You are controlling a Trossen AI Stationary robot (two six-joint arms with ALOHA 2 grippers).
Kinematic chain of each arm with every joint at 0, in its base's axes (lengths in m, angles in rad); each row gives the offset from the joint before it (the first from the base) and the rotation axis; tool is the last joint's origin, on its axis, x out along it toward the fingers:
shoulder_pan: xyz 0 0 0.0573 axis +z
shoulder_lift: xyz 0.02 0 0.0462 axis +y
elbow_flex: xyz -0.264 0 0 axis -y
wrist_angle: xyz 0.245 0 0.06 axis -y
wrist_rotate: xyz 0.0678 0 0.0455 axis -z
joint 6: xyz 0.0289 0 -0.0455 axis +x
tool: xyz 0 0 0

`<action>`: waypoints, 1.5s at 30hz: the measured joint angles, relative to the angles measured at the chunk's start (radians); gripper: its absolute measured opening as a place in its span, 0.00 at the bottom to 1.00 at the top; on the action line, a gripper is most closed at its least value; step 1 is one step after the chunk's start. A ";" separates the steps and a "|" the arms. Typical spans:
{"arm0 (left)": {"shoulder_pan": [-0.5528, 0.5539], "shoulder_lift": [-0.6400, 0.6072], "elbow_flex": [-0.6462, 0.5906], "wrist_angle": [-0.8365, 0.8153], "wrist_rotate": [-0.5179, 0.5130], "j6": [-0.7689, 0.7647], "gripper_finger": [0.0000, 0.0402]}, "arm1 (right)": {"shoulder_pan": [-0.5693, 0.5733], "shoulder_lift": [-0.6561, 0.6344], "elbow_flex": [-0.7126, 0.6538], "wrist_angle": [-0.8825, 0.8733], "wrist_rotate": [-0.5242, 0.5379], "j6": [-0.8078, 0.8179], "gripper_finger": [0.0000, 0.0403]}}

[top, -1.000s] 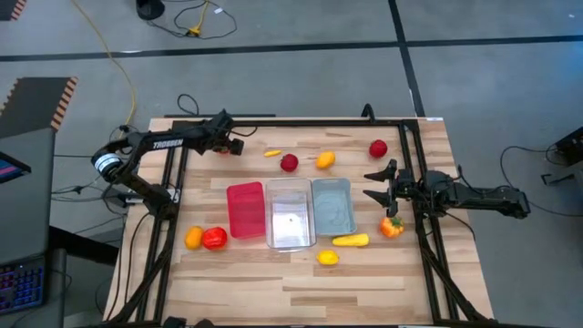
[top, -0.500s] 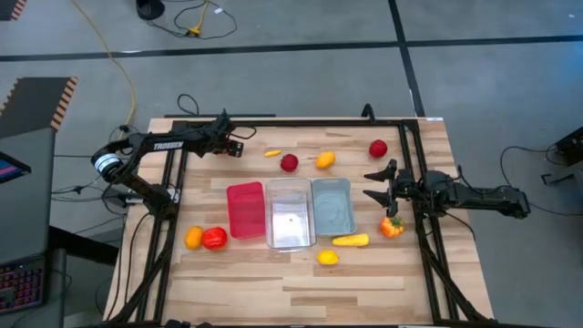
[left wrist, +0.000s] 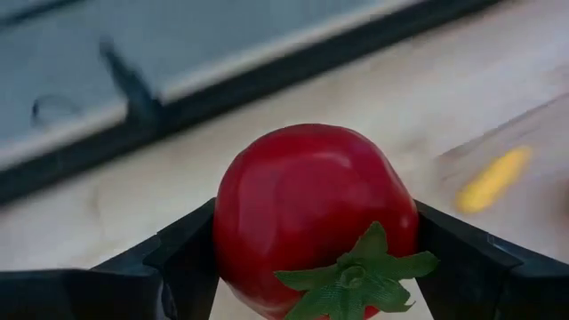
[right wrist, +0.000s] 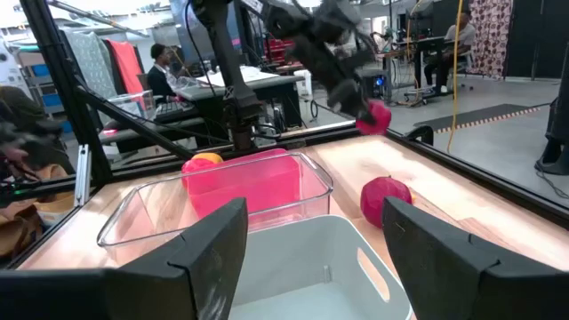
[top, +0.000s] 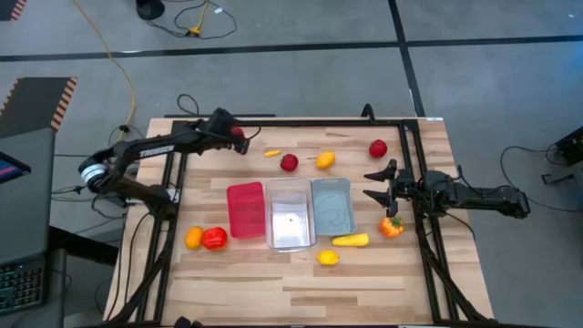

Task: Sort produce into baskets
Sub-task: Put the left red tomato into the transparent bin

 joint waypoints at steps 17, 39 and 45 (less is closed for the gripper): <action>-0.501 -0.220 0.014 0.194 0.138 -0.148 0.71 | 0.000 0.000 0.000 0.000 0.000 0.000 0.71; -0.830 0.134 0.015 0.373 0.031 -0.118 0.73 | 0.000 0.000 0.000 0.000 0.000 0.000 0.71; -0.829 0.179 0.015 0.372 0.034 -0.097 0.73 | 0.000 0.000 0.000 0.000 0.000 0.000 0.71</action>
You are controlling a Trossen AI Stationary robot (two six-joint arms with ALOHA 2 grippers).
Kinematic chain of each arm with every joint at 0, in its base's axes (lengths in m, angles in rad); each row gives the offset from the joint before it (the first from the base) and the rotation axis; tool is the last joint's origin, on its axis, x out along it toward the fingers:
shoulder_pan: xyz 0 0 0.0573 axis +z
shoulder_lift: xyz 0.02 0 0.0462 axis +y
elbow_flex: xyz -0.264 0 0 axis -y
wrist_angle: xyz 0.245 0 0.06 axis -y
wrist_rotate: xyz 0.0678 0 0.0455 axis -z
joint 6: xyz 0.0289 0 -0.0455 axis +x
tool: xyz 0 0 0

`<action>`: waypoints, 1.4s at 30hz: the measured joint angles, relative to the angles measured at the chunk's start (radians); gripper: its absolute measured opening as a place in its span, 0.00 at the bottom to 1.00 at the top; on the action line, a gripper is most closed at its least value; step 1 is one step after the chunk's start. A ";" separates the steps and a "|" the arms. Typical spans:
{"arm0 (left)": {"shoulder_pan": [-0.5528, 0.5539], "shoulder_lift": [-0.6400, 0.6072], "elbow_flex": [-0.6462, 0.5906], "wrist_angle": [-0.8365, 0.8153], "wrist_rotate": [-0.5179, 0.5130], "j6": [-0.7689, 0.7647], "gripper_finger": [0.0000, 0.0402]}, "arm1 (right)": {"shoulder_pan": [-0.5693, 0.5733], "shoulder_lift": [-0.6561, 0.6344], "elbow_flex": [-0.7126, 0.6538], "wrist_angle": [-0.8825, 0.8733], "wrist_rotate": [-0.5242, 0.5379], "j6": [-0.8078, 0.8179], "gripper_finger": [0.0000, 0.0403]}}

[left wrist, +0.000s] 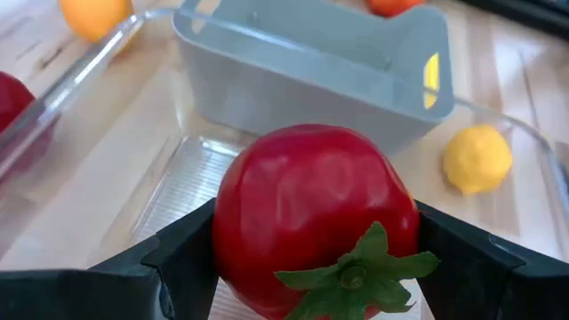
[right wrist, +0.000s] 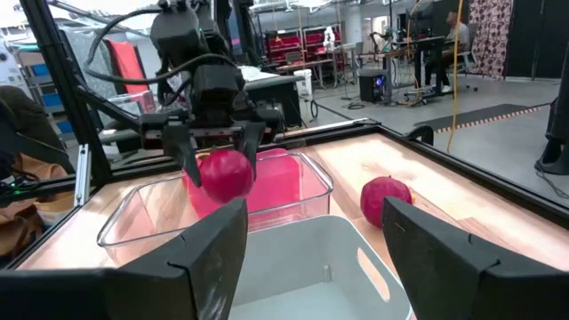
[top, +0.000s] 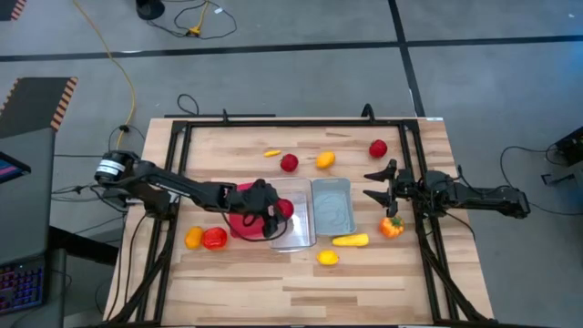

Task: Sort produce into baskets
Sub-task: Put the left red tomato into the transparent bin

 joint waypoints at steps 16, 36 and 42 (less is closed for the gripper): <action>0.001 0.007 0.000 -0.002 0.008 0.014 0.73 | 0.000 0.000 0.000 0.000 0.000 0.000 0.71; 0.002 0.007 0.000 -0.002 0.046 0.061 0.73 | 0.000 0.000 0.000 0.000 0.000 0.000 0.71; 0.002 0.007 0.000 -0.002 0.053 0.056 0.77 | 0.000 0.000 0.000 0.000 0.000 0.000 0.71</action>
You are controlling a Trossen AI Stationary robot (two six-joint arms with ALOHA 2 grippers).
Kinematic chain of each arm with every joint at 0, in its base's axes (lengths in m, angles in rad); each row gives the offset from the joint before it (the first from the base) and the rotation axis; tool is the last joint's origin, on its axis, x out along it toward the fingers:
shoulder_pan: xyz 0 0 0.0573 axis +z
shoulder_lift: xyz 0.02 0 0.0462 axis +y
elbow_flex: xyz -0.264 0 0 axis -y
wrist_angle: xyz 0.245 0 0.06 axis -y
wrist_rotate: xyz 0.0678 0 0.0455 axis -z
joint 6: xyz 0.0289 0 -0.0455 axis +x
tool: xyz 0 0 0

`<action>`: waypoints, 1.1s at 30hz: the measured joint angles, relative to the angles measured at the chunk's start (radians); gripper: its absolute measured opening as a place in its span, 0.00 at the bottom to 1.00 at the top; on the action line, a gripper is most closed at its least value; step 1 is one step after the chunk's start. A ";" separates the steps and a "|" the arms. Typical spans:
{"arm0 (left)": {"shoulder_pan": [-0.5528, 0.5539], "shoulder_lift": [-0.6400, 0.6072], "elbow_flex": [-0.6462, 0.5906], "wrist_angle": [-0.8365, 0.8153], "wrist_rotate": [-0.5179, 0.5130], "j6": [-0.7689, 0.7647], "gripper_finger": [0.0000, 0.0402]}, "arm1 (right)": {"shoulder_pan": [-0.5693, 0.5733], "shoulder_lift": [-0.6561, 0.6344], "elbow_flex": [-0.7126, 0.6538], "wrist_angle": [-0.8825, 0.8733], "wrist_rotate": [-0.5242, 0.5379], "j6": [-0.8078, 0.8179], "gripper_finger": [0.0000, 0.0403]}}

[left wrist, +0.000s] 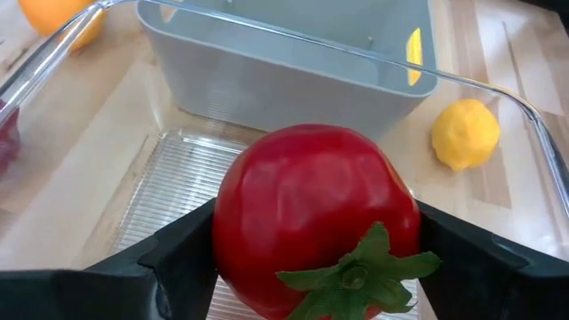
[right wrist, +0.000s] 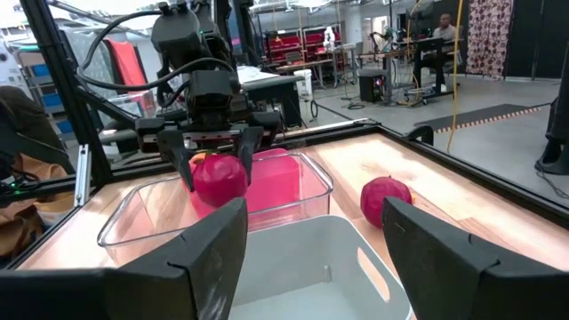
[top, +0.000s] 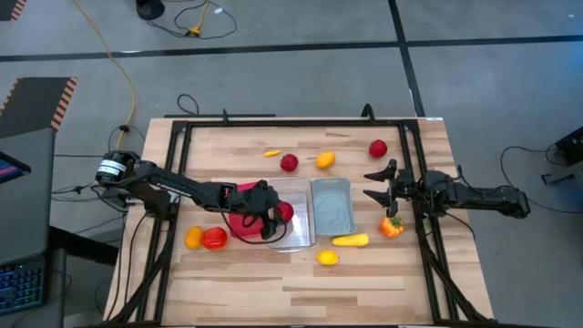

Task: Sort produce into baskets
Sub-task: Put the left red tomato into the transparent bin, then put the right red tomato into the transparent bin

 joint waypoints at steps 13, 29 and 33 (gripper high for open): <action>0.000 -0.001 0.023 -0.003 0.004 0.007 0.99 | 0.000 0.000 0.000 0.000 0.000 0.000 0.71; 0.000 -0.001 0.221 -0.102 -0.003 0.168 0.98 | -0.001 0.000 0.000 0.000 0.000 0.071 0.71; 0.000 -0.001 0.270 -0.205 -0.002 0.176 0.98 | 0.000 0.000 0.000 0.010 0.000 0.080 0.71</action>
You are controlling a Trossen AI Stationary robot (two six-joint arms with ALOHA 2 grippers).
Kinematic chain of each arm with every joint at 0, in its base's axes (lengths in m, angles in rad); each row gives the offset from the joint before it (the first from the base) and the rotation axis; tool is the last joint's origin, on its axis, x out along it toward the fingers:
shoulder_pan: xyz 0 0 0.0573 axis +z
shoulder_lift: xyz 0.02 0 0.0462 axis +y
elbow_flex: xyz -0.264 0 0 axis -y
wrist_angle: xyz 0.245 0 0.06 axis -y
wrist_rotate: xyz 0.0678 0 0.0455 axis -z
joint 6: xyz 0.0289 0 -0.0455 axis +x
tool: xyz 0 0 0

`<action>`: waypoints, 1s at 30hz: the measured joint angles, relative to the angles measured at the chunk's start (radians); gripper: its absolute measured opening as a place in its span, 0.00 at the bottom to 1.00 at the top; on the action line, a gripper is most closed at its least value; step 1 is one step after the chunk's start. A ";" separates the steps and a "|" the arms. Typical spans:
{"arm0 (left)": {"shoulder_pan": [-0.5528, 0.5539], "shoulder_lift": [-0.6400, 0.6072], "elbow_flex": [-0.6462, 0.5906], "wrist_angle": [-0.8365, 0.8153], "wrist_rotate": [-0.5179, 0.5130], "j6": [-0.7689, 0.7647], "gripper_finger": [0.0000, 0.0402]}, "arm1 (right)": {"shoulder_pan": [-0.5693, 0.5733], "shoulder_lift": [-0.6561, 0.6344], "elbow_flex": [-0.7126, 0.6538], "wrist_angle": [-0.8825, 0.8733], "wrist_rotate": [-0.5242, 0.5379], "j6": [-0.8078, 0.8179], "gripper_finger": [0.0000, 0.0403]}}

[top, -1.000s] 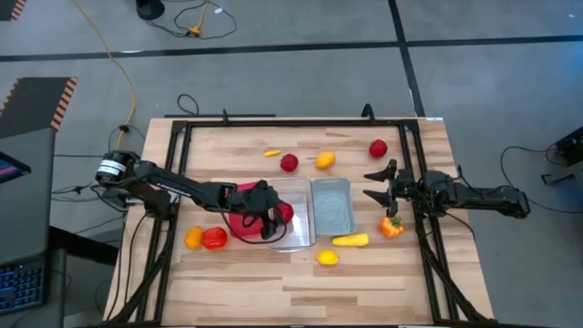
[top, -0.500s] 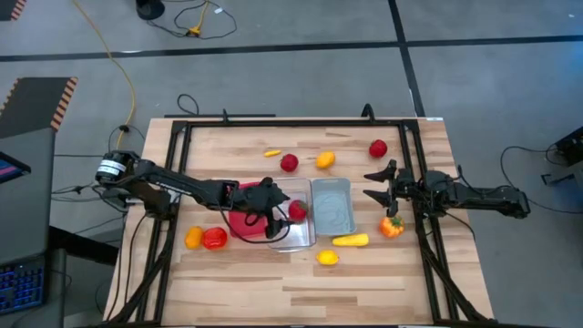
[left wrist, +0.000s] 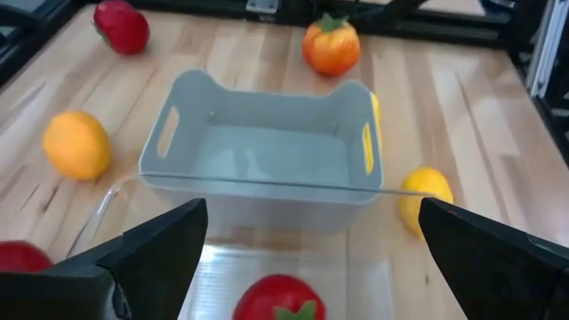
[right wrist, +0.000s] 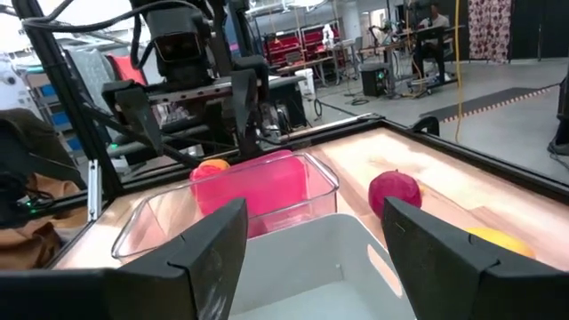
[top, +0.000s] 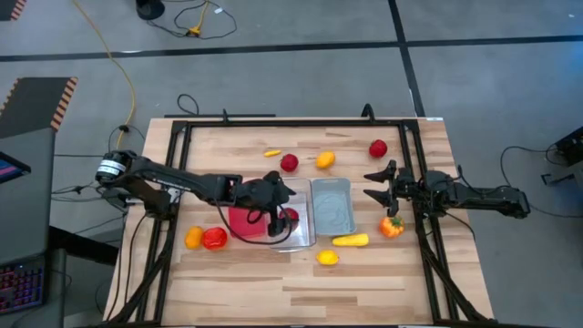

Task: Sort produce into baskets
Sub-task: Put the right red tomato into the transparent bin

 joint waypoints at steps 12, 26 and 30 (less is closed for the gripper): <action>0.049 -0.016 0.054 -0.175 -0.027 0.059 0.98 | -0.028 0.006 0.066 0.041 0.089 0.066 0.71; 0.145 -0.016 0.054 -0.177 -0.024 0.068 0.98 | -0.112 0.006 0.113 0.083 0.213 0.033 0.71; 0.161 -0.016 0.054 -0.176 -0.024 0.068 0.98 | -0.125 0.006 0.114 0.089 0.212 0.032 0.71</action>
